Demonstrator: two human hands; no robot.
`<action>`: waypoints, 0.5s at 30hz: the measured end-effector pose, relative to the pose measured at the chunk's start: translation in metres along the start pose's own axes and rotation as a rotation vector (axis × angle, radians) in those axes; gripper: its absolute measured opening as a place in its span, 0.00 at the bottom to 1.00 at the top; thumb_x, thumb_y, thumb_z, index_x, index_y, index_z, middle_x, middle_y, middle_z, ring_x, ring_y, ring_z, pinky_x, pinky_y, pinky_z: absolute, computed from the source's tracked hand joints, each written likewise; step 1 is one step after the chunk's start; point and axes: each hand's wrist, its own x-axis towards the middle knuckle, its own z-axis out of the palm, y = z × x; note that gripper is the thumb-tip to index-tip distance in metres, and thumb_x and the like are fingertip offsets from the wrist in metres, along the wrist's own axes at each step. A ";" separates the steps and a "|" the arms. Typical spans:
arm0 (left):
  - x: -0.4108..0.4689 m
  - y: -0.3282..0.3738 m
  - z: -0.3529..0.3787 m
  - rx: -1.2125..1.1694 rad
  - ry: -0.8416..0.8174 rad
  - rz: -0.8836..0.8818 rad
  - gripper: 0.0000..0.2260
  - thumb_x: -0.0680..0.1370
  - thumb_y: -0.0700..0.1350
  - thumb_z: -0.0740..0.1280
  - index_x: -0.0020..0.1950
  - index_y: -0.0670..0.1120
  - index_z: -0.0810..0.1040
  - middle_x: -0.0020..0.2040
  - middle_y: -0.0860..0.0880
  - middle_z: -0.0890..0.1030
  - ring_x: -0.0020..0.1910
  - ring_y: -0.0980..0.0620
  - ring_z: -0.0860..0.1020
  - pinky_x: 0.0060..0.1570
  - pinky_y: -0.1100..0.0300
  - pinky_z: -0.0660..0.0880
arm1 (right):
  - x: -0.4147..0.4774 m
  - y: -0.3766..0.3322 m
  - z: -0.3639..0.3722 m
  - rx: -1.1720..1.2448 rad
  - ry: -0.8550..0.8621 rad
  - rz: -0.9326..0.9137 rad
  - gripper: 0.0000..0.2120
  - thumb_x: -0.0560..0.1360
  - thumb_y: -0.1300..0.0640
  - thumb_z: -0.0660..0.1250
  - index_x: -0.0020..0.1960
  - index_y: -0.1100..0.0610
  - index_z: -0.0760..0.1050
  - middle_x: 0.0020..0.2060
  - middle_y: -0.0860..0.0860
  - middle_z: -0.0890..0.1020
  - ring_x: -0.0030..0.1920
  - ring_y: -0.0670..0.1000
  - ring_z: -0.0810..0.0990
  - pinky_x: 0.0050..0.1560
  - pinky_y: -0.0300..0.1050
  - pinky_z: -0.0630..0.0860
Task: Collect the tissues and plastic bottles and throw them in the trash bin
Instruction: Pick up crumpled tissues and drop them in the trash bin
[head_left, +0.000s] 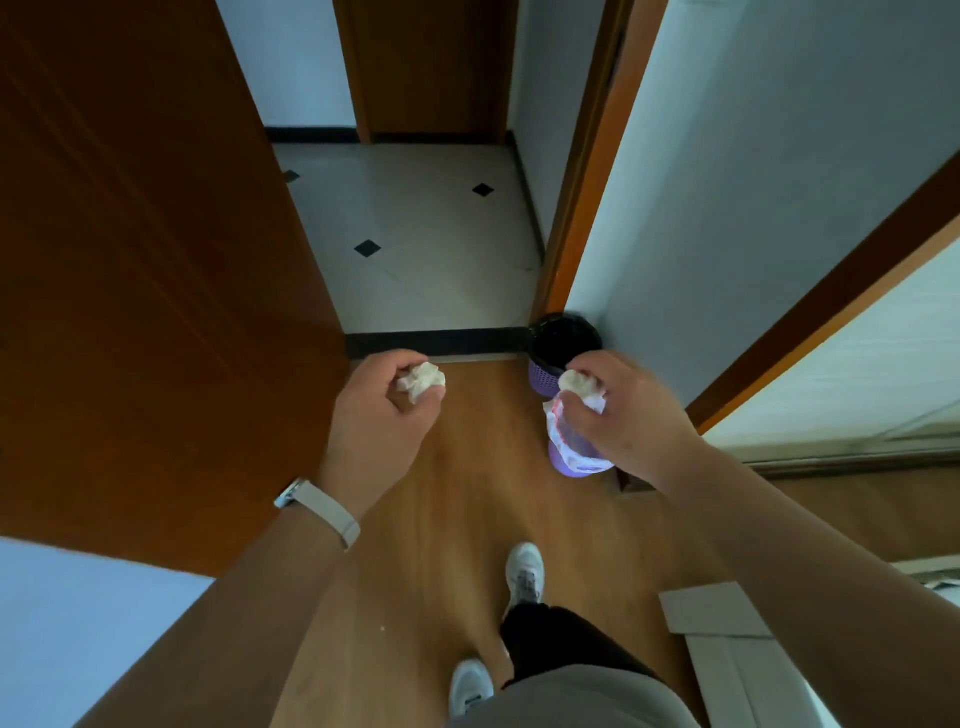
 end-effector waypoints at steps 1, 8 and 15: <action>0.007 -0.004 0.002 0.007 0.005 -0.012 0.13 0.76 0.49 0.71 0.58 0.57 0.73 0.52 0.59 0.76 0.50 0.61 0.75 0.48 0.69 0.72 | 0.009 0.001 0.003 0.010 0.020 0.003 0.11 0.77 0.48 0.65 0.59 0.45 0.73 0.51 0.40 0.75 0.48 0.45 0.75 0.49 0.39 0.73; 0.085 -0.013 0.033 0.052 -0.030 -0.029 0.13 0.76 0.48 0.72 0.57 0.58 0.73 0.50 0.62 0.74 0.49 0.64 0.75 0.46 0.71 0.71 | 0.093 0.017 0.018 0.080 -0.004 -0.030 0.12 0.77 0.53 0.66 0.59 0.54 0.76 0.54 0.49 0.77 0.53 0.50 0.76 0.54 0.47 0.75; 0.211 0.009 0.084 0.060 -0.122 0.001 0.13 0.75 0.46 0.73 0.56 0.57 0.74 0.52 0.57 0.77 0.49 0.60 0.77 0.43 0.70 0.75 | 0.210 0.058 0.008 0.171 0.042 0.011 0.11 0.77 0.54 0.66 0.59 0.54 0.76 0.52 0.48 0.77 0.51 0.48 0.76 0.51 0.43 0.73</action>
